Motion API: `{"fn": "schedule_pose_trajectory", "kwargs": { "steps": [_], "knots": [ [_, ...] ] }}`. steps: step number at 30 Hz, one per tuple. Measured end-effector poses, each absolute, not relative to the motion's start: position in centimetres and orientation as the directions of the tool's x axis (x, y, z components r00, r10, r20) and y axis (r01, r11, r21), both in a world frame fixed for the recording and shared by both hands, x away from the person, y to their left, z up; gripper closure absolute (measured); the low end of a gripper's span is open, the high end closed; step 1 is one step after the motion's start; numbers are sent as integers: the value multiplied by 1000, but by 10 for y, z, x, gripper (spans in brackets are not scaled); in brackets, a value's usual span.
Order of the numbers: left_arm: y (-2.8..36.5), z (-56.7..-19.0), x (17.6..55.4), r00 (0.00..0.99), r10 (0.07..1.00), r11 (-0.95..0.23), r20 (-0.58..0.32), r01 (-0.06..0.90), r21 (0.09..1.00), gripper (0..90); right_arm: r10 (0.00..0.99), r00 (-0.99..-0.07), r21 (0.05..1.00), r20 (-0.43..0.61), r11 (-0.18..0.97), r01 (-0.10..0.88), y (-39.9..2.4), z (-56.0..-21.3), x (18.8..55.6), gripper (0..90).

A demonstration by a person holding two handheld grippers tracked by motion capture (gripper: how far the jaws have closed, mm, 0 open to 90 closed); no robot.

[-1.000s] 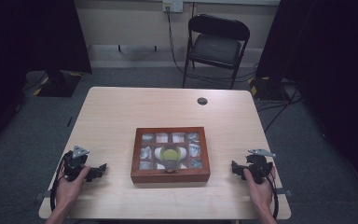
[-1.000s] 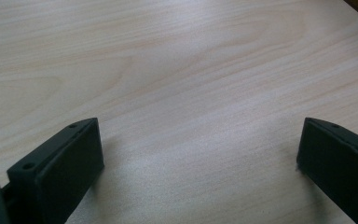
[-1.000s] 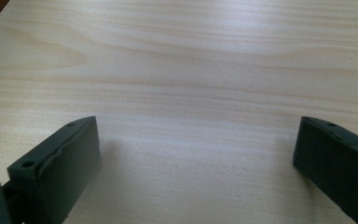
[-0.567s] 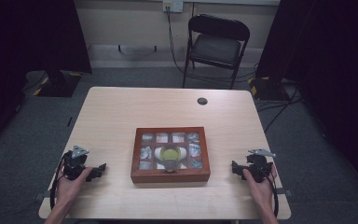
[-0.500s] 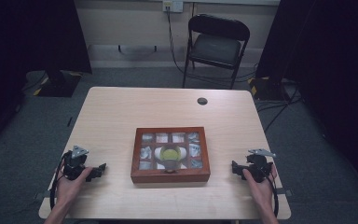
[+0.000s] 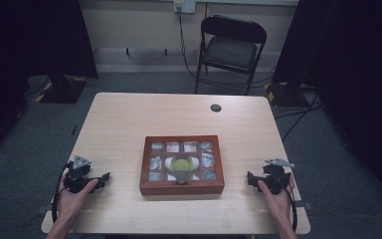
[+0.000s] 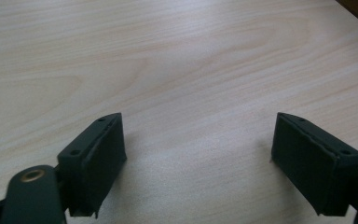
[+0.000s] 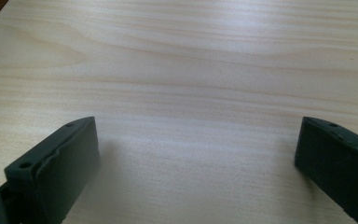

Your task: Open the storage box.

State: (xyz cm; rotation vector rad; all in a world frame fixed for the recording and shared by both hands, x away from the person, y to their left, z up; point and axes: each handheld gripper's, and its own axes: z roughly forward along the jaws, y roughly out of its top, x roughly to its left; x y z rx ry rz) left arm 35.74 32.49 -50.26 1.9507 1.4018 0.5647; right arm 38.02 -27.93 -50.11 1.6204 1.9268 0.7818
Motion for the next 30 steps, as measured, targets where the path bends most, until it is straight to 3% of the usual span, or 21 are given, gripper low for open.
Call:
{"fn": "schedule_pose_trajectory", "kwargs": {
  "steps": [4, 14, 15, 24, 30],
  "knots": [
    [324, -501, 357, 352, 934, -200, -63, 659, 725, 212, 976, -216, 704, -12, 162, 692, -277, -501, 380, 0],
    [313, -492, 354, 387, 920, -221, -60, 639, 737, 254, 976, -218, 704, -12, 163, 691, -277, -501, 380, 0],
    [311, -490, 353, 396, 912, -188, -111, 642, 743, 255, 976, -218, 704, -13, 164, 691, -277, -501, 380, 0],
    [291, -479, 347, 458, 888, -283, -22, 584, 761, 270, 976, -218, 704, -13, 164, 691, -277, -501, 380, 0],
    [288, -474, 346, 482, 875, -273, -56, 586, 763, 321, 976, -218, 704, -13, 164, 691, -277, -501, 380, 0]
  ]
}}
